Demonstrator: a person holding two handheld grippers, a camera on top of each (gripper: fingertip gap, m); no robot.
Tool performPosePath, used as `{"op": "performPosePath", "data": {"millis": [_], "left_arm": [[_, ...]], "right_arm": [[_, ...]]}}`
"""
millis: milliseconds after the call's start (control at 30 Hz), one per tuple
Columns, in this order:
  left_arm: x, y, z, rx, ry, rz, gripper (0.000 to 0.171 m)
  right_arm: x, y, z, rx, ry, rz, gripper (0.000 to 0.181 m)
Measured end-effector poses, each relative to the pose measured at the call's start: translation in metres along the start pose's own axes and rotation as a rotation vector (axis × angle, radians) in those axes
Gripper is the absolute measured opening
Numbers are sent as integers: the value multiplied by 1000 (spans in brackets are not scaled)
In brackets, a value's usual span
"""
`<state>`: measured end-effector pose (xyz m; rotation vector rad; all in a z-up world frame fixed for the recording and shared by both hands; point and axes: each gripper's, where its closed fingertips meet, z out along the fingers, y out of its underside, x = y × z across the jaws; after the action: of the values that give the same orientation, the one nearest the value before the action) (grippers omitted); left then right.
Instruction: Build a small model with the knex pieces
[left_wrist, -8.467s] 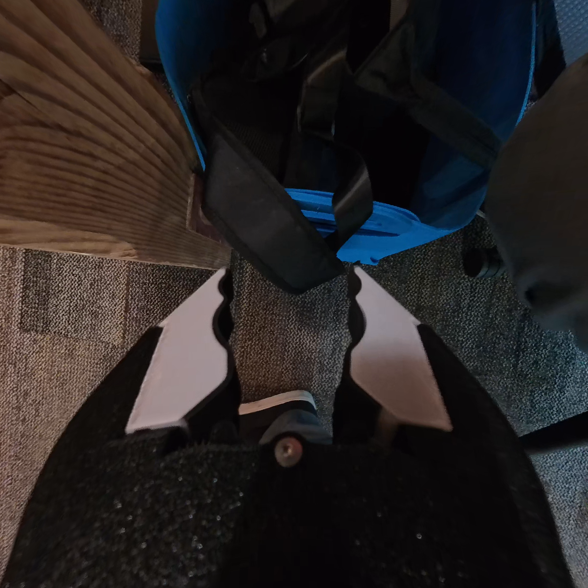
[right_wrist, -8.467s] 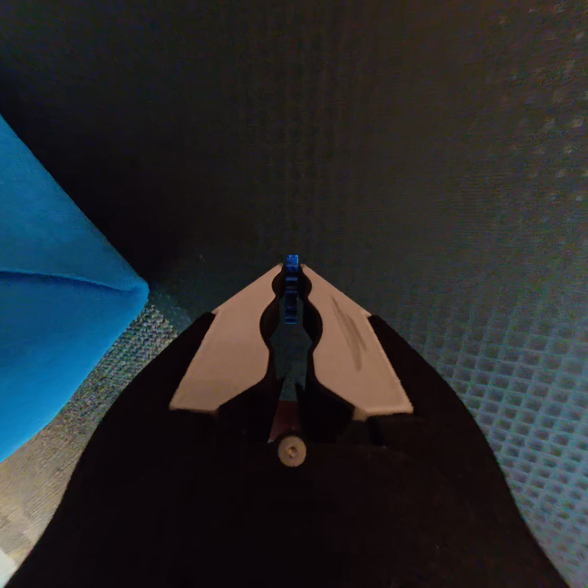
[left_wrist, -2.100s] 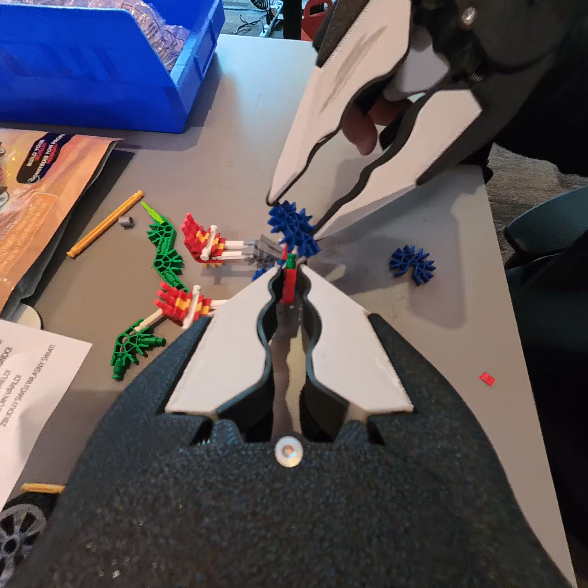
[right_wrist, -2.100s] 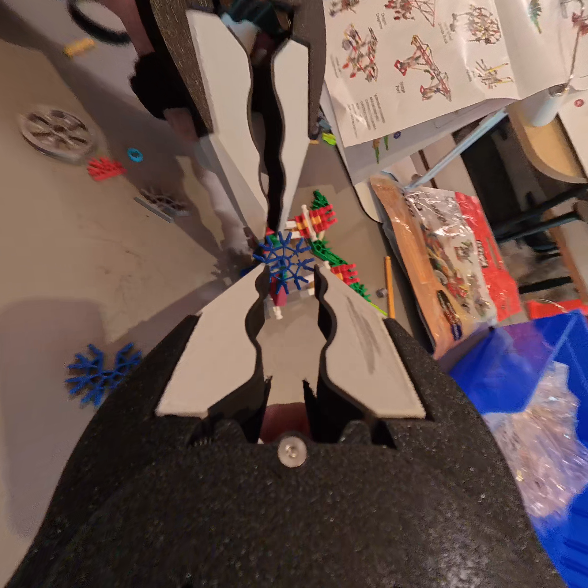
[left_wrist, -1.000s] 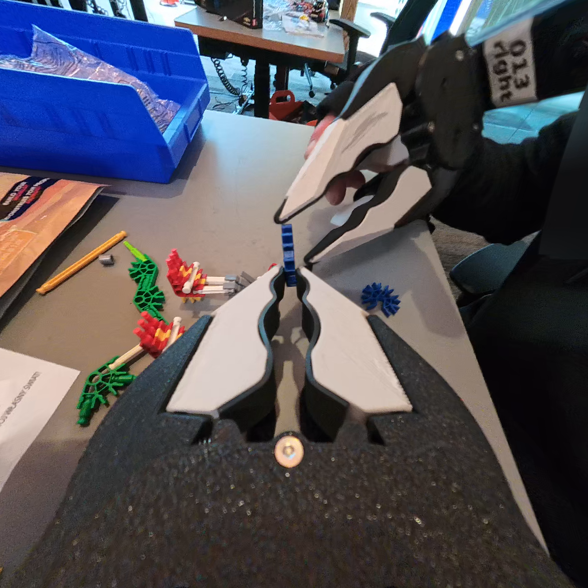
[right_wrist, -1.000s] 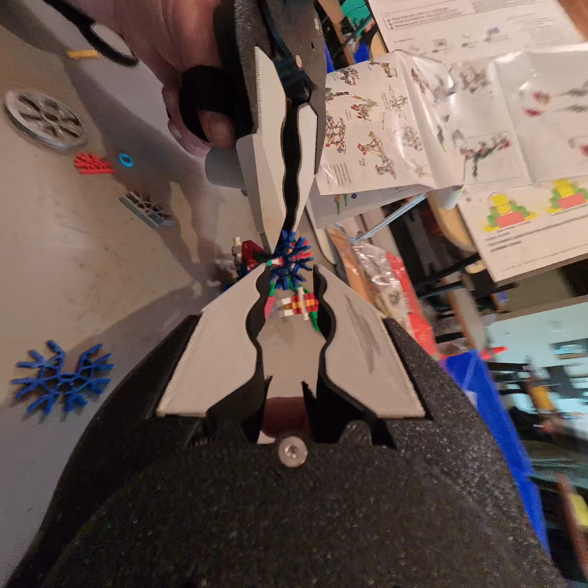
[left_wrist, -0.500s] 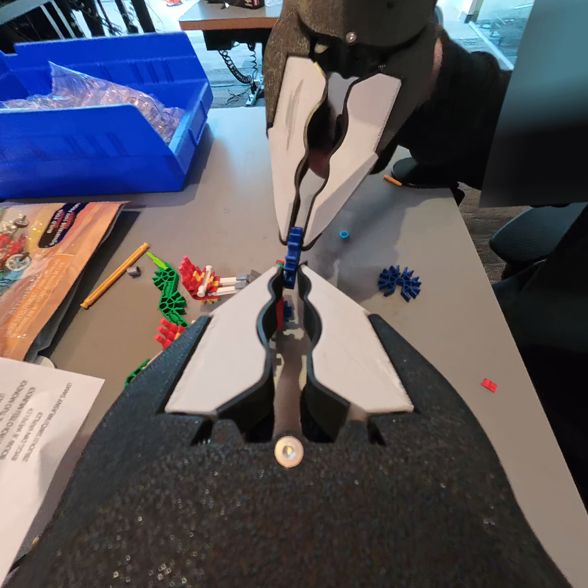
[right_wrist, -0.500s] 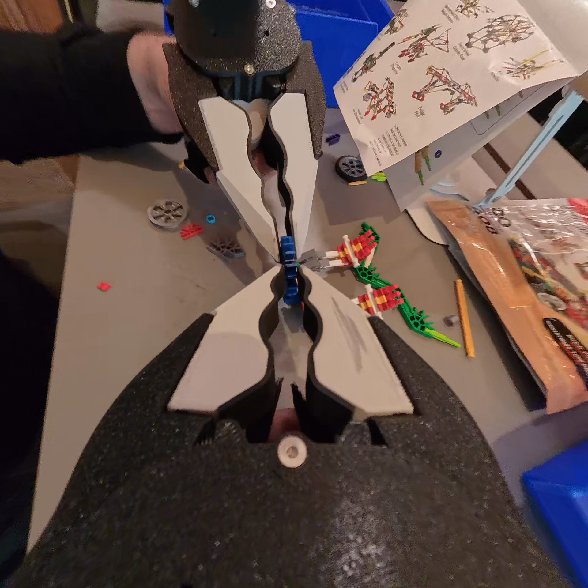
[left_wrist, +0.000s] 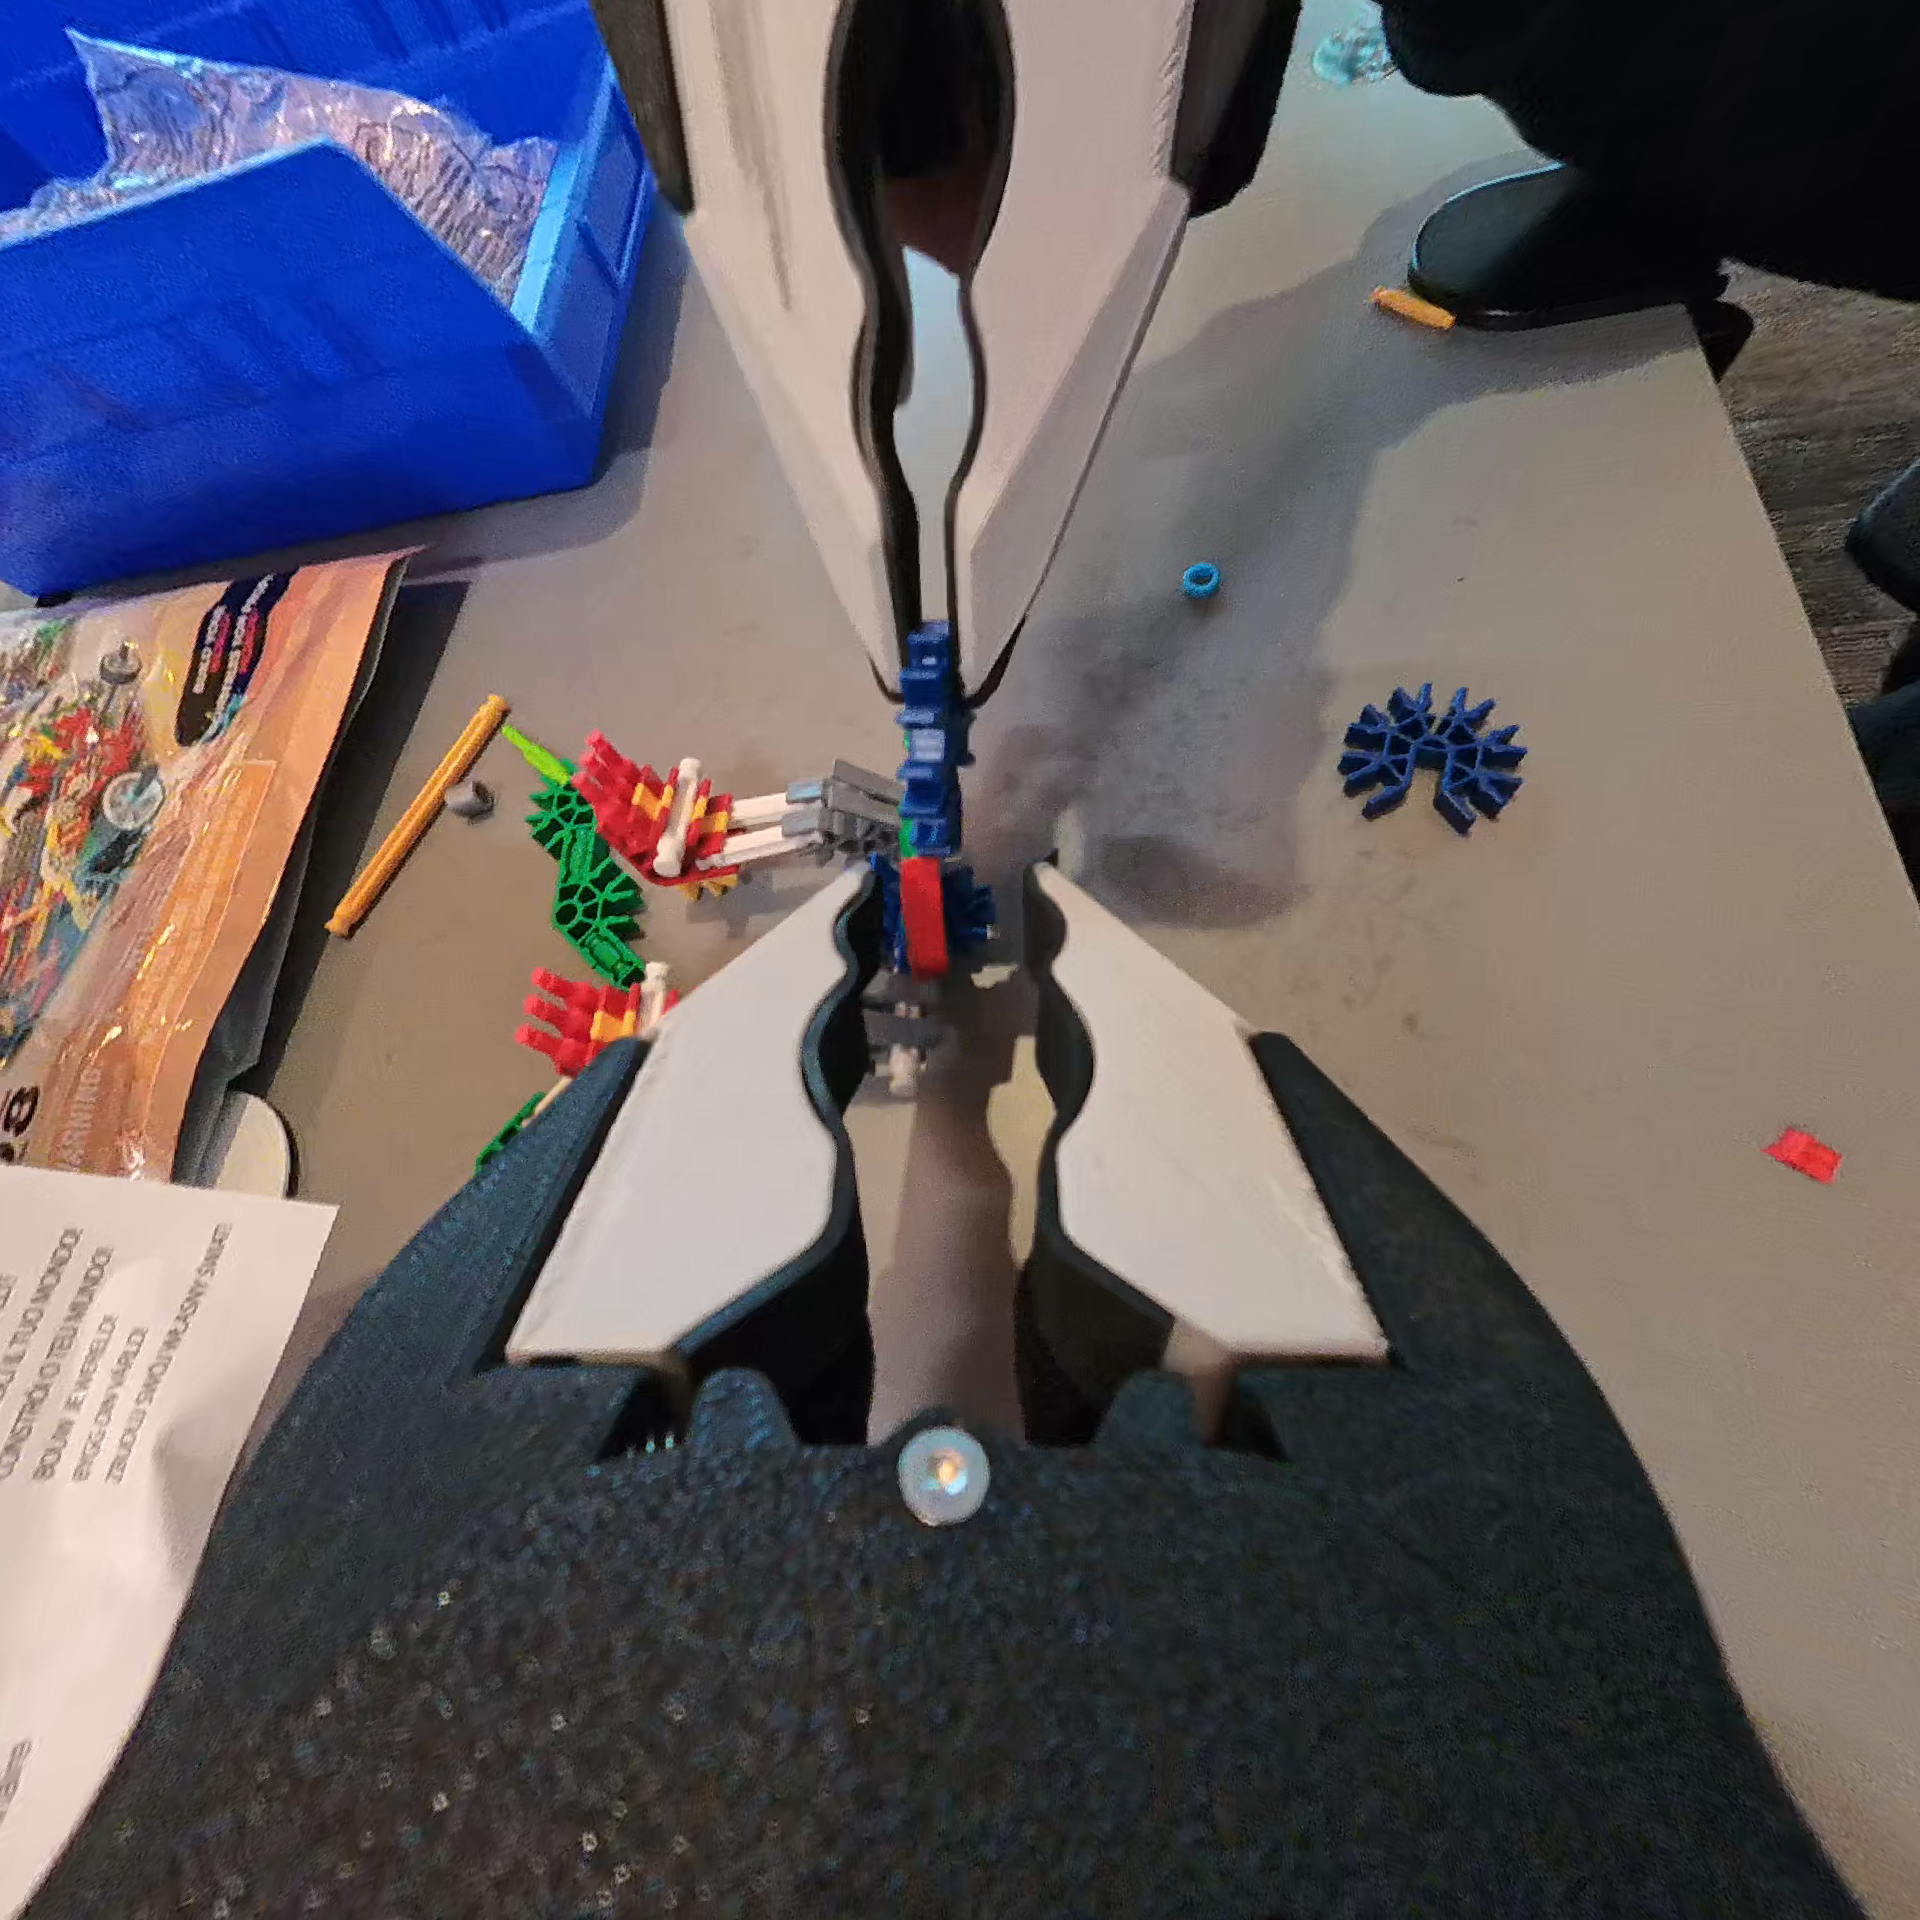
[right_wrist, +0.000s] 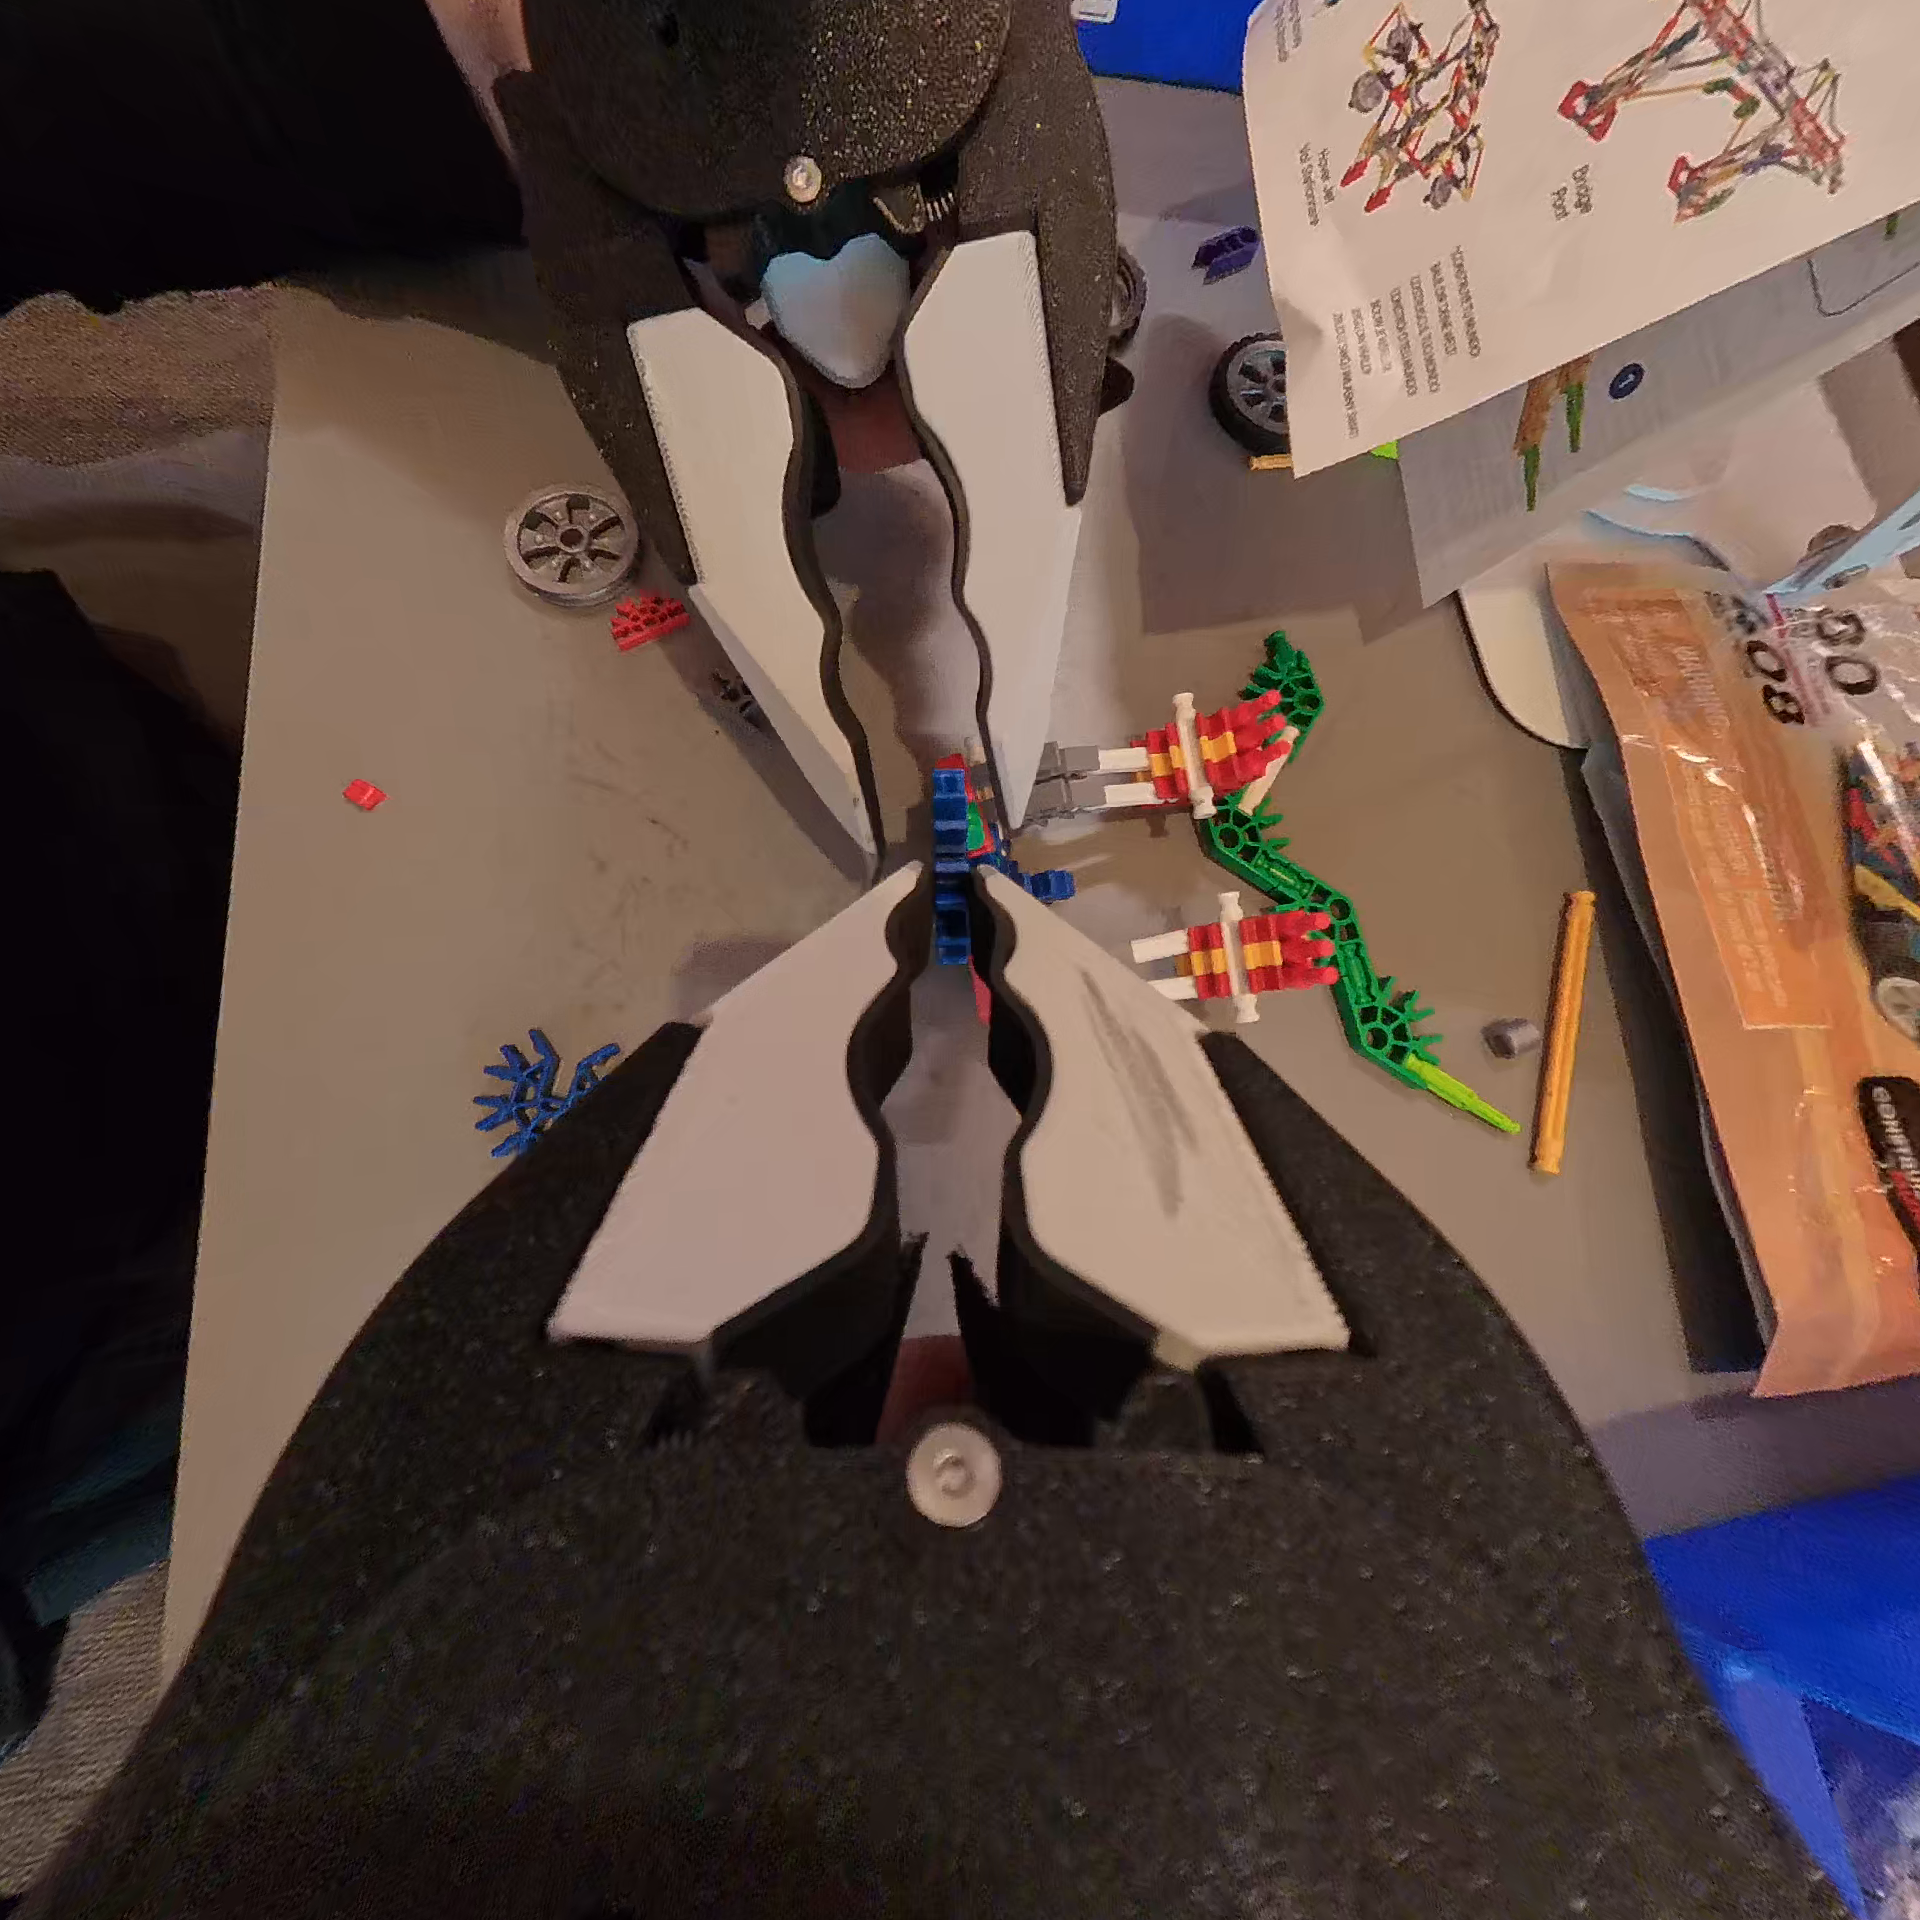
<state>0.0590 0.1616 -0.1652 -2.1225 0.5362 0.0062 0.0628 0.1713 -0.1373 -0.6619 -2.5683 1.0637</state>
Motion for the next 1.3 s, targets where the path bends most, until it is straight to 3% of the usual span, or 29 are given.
{"op": "performPosePath", "data": {"millis": [333, 1300], "left_arm": [[-6, 1, 7, 2, -39, -2, 12], [-15, -6, 8, 35, -101, 14, 8]], "right_arm": [[4, -1, 2, -10, -27, 33, 5], [13, -3, 4, -8, 16, -12, 7]]}}
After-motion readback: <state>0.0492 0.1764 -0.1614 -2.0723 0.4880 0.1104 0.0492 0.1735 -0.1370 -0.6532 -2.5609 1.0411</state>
